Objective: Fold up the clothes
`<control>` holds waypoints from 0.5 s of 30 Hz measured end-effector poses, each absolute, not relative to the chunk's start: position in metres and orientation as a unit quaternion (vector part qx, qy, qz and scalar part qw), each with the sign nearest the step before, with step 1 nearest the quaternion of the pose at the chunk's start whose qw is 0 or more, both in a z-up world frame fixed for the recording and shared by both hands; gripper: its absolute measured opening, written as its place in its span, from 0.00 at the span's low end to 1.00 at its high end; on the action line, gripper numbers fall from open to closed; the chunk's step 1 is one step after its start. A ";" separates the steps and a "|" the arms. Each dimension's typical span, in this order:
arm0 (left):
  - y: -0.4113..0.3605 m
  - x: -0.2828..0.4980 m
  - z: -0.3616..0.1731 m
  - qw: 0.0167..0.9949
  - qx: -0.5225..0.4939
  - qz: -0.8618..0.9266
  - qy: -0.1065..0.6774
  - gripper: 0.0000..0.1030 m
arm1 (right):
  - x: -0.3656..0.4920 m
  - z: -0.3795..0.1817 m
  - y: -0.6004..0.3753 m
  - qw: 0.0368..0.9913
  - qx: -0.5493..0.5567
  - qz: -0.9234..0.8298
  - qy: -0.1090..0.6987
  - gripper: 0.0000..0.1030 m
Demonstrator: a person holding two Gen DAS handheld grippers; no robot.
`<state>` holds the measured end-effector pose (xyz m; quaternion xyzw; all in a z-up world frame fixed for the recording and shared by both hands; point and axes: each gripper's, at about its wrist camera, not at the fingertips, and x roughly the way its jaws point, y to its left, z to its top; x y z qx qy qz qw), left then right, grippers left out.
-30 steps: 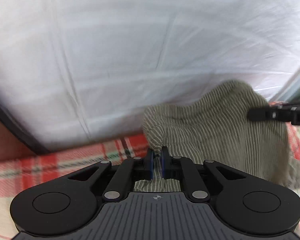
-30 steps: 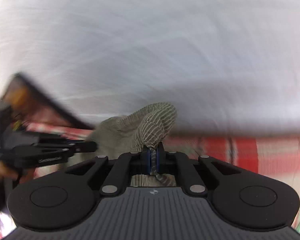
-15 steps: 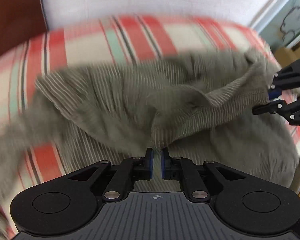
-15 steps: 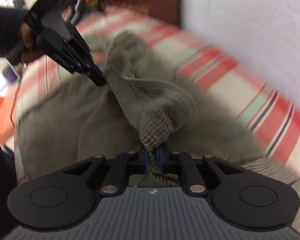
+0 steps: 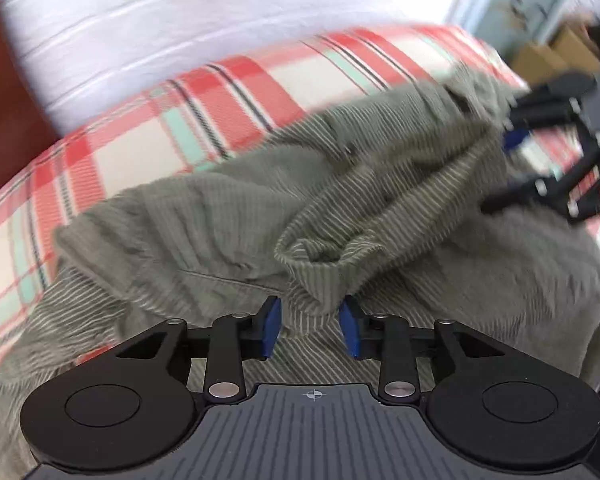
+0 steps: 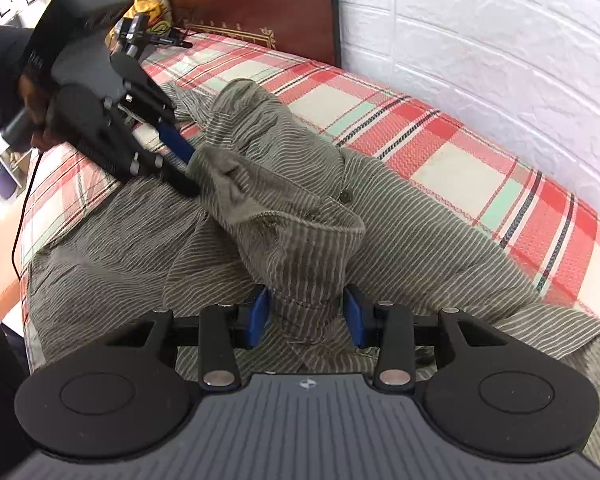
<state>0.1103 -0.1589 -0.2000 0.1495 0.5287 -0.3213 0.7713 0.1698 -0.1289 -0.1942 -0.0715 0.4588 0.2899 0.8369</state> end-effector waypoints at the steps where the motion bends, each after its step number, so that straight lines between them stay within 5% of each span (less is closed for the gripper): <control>1: -0.163 0.110 -0.203 0.767 0.158 -0.327 0.528 0.48 | 0.171 -0.195 -0.130 0.836 -0.070 0.290 0.461 0.44; 7: -0.168 0.119 -0.210 0.777 0.141 -0.320 0.523 0.51 | 0.170 -0.196 -0.133 0.832 -0.063 0.289 0.470 0.44; 8: -0.169 0.121 -0.208 0.780 0.132 -0.322 0.521 0.47 | 0.171 -0.196 -0.134 0.832 -0.059 0.288 0.470 0.44; 10: -0.169 0.124 -0.204 0.784 0.117 -0.325 0.516 0.15 | 0.173 -0.194 -0.134 0.834 -0.049 0.286 0.469 0.44; 11: -0.169 0.125 -0.202 0.784 0.113 -0.329 0.514 0.13 | 0.175 -0.193 -0.134 0.834 -0.043 0.288 0.469 0.42; 13: -0.170 0.128 -0.195 0.790 0.109 -0.331 0.505 0.08 | 0.181 -0.189 -0.136 0.830 -0.030 0.292 0.473 0.13; 15: -0.166 0.135 -0.182 0.801 0.099 -0.327 0.491 0.07 | 0.189 -0.179 -0.139 0.833 -0.022 0.290 0.471 0.12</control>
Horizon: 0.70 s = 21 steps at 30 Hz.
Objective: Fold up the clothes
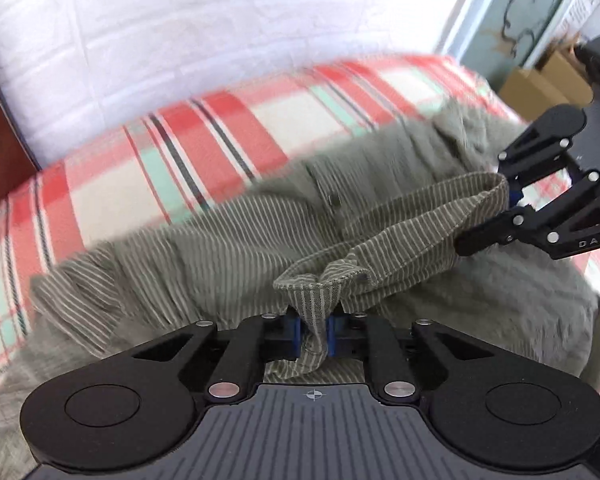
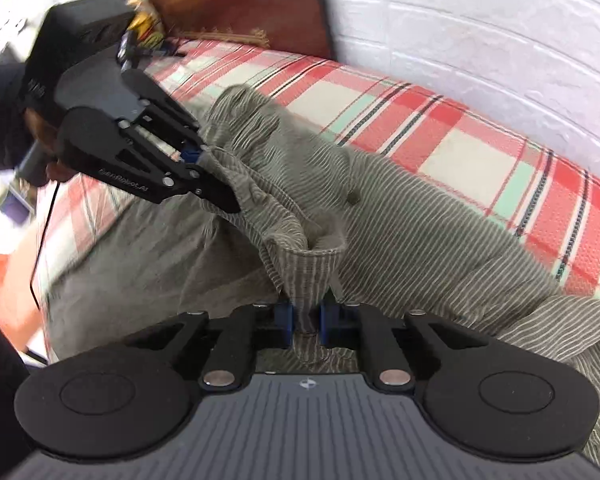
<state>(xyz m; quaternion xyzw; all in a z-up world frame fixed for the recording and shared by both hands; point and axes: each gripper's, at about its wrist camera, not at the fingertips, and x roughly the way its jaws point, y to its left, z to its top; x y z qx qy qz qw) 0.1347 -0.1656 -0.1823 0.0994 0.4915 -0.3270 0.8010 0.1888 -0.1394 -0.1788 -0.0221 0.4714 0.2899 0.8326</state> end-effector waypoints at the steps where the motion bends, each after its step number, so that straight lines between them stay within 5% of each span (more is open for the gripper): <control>1: -0.163 0.139 -0.174 0.808 0.095 -0.324 0.482 0.07 | 0.194 -0.172 -0.141 0.835 -0.021 0.290 0.467 0.12; 11: -0.164 0.219 -0.096 0.906 0.090 -0.231 0.344 0.07 | 0.308 -0.085 -0.146 0.893 -0.143 0.245 0.349 0.11; 21: -0.196 0.304 -0.148 0.909 0.097 -0.163 0.372 0.07 | 0.401 -0.140 -0.142 0.900 -0.199 0.157 0.355 0.11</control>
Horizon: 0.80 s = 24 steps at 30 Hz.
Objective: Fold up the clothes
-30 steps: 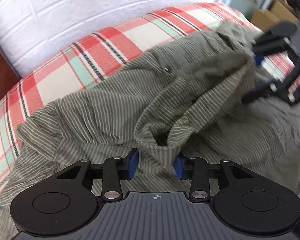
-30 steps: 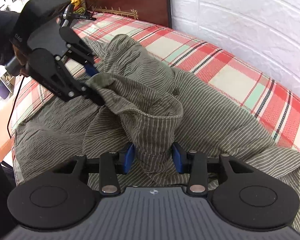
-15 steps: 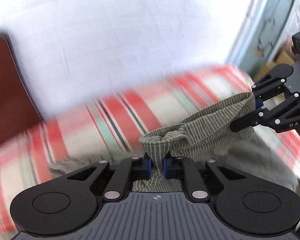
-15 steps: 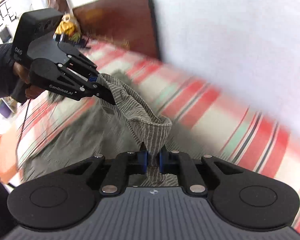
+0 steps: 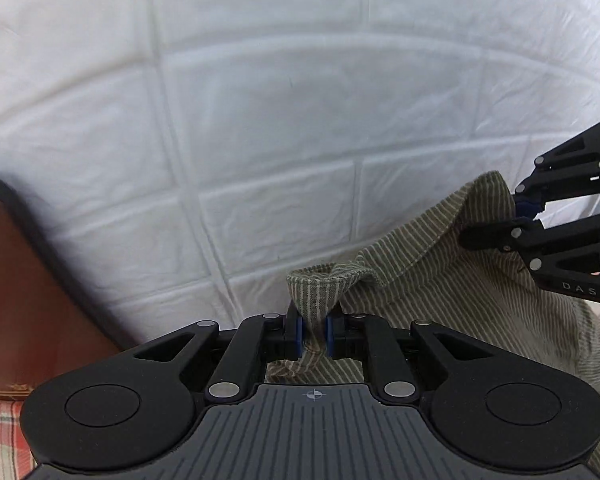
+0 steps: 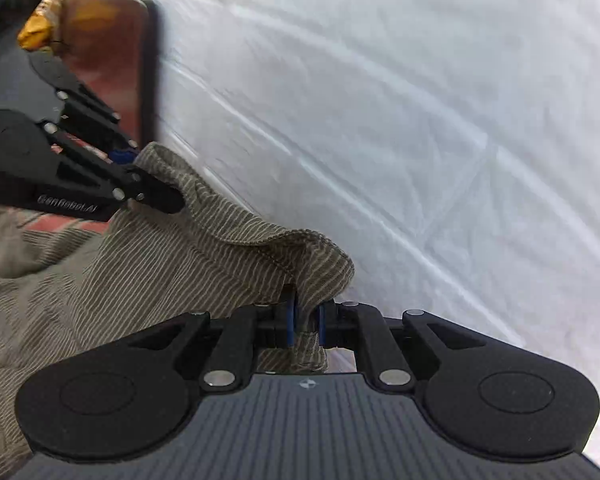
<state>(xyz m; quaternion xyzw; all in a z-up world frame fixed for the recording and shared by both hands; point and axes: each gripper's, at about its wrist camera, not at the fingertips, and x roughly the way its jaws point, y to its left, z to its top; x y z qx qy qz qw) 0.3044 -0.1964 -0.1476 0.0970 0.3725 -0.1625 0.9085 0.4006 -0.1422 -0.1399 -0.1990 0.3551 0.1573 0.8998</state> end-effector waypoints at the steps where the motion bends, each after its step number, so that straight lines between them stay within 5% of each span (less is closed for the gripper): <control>1: -0.198 0.310 -0.154 0.906 0.099 -0.161 0.377 0.07 | 0.405 -0.146 -0.144 0.899 -0.196 0.155 0.359 0.11; 12: -0.217 0.345 -0.225 0.876 0.122 -0.154 0.441 0.11 | 0.441 -0.223 -0.151 0.883 -0.151 0.128 0.426 0.12; 14: -0.219 0.347 -0.232 0.874 0.123 -0.149 0.445 0.24 | 0.445 -0.232 -0.151 0.881 -0.146 0.121 0.433 0.12; 16: -0.215 0.347 -0.233 0.876 0.124 -0.140 0.444 0.54 | 0.447 -0.236 -0.153 0.882 -0.138 0.116 0.436 0.15; 18: -0.205 0.347 -0.229 0.876 0.111 -0.142 0.447 0.58 | 0.446 -0.235 -0.158 0.884 -0.125 0.117 0.436 0.21; 22: -0.176 0.332 -0.207 0.885 0.079 -0.143 0.436 0.61 | 0.432 -0.219 -0.176 0.896 -0.083 0.115 0.421 0.50; 24: -0.158 0.316 -0.197 0.891 0.082 -0.133 0.425 0.61 | 0.418 -0.207 -0.190 0.904 -0.062 0.111 0.407 0.50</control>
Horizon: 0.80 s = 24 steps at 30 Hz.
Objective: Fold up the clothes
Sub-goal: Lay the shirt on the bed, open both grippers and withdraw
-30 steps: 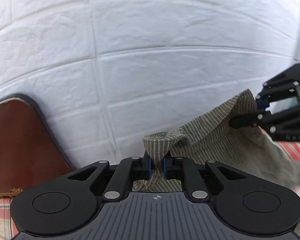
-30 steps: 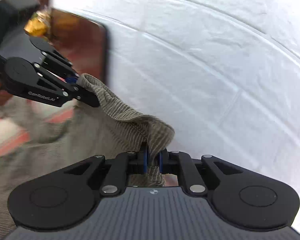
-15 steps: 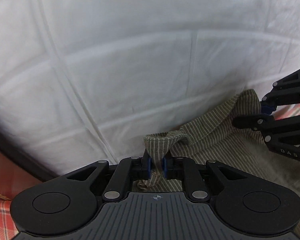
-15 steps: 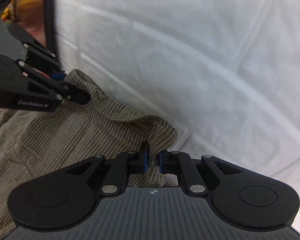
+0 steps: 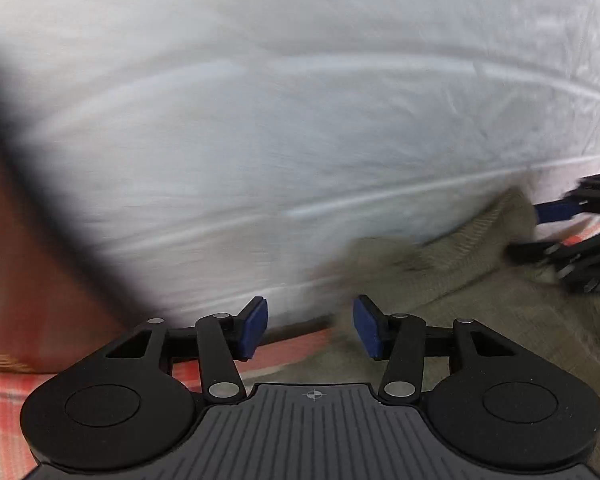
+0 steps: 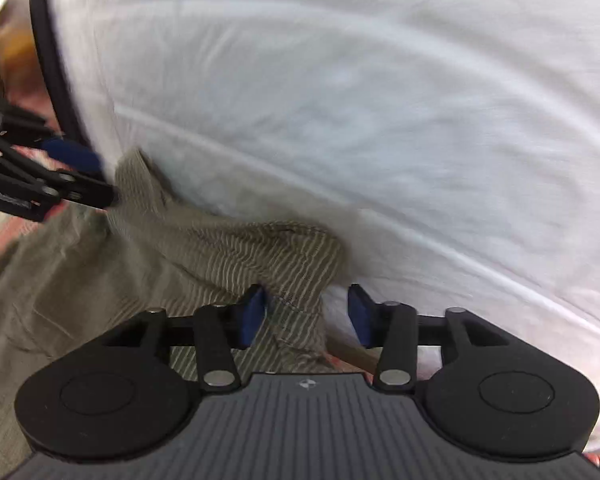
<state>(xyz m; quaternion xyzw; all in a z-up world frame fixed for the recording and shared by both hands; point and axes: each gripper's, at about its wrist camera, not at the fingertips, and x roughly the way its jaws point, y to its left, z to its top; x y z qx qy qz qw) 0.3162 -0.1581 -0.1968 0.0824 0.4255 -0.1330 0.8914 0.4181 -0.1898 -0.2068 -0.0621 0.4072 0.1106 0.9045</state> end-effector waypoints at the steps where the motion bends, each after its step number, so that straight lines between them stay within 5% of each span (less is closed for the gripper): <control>1: -0.148 0.308 -0.193 0.893 0.084 -0.129 0.423 0.61 | 0.409 -0.200 -0.199 0.908 -0.051 0.109 0.401 0.50; 18: -0.114 0.295 -0.239 0.843 0.078 -0.129 0.516 0.59 | 0.315 -0.212 -0.282 0.875 0.015 0.069 0.478 0.52; 21: -0.119 0.295 -0.239 0.837 0.074 -0.146 0.521 0.47 | 0.316 -0.217 -0.281 0.871 0.034 0.080 0.483 0.52; 24: -0.122 0.291 -0.236 0.835 0.080 -0.149 0.524 0.11 | 0.320 -0.223 -0.275 0.865 0.047 0.087 0.492 0.49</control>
